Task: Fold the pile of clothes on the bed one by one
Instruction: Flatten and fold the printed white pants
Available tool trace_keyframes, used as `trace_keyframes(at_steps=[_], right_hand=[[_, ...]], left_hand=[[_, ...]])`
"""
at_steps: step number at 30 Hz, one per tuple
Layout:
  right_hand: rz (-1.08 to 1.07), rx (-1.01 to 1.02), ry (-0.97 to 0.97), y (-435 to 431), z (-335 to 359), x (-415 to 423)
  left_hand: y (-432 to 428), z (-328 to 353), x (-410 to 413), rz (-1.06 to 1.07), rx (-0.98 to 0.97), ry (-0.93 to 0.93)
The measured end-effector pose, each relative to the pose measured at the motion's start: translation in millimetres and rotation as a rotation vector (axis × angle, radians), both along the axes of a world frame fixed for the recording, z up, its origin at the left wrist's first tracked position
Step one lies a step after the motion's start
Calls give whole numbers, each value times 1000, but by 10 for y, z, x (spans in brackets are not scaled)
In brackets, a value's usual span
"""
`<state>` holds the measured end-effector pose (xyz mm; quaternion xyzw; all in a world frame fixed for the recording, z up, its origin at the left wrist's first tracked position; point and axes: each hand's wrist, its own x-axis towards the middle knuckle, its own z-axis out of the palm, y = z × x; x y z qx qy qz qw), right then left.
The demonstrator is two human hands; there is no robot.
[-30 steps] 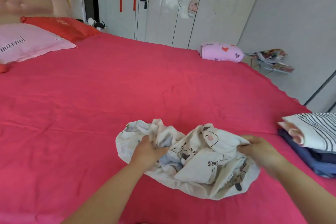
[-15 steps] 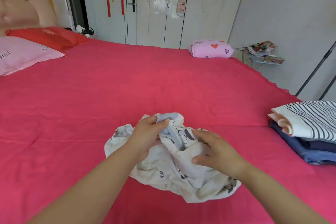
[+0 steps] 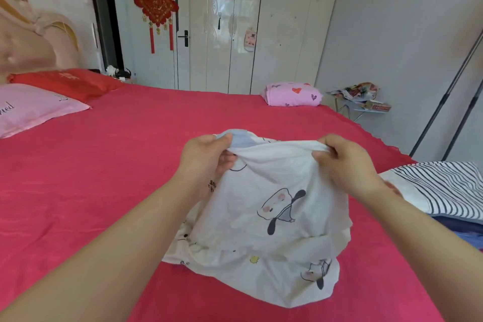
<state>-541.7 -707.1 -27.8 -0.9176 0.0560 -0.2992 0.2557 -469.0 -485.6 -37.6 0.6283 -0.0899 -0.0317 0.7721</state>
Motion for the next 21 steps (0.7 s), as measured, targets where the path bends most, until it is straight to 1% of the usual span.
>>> trace_keyframes(at_steps=[5, 9, 13, 16, 19, 21], right_hand=[[-26, 20, -35, -112, 240, -20], [-79, -77, -76, -148, 489, -39], [-87, 69, -100, -133, 724, 23], [-119, 44, -36, -138, 707, 115], [-155, -16, 89, -214, 494, 186], [-193, -31, 140, -304, 339, 216]], left_hand=[[5, 196, 32, 68, 82, -167], [30, 516, 9, 182, 123, -316], [18, 724, 20, 236, 145, -420], [18, 613, 56, 159, 172, -402], [47, 262, 88, 136, 241, -297], [76, 21, 121, 152, 282, -227]])
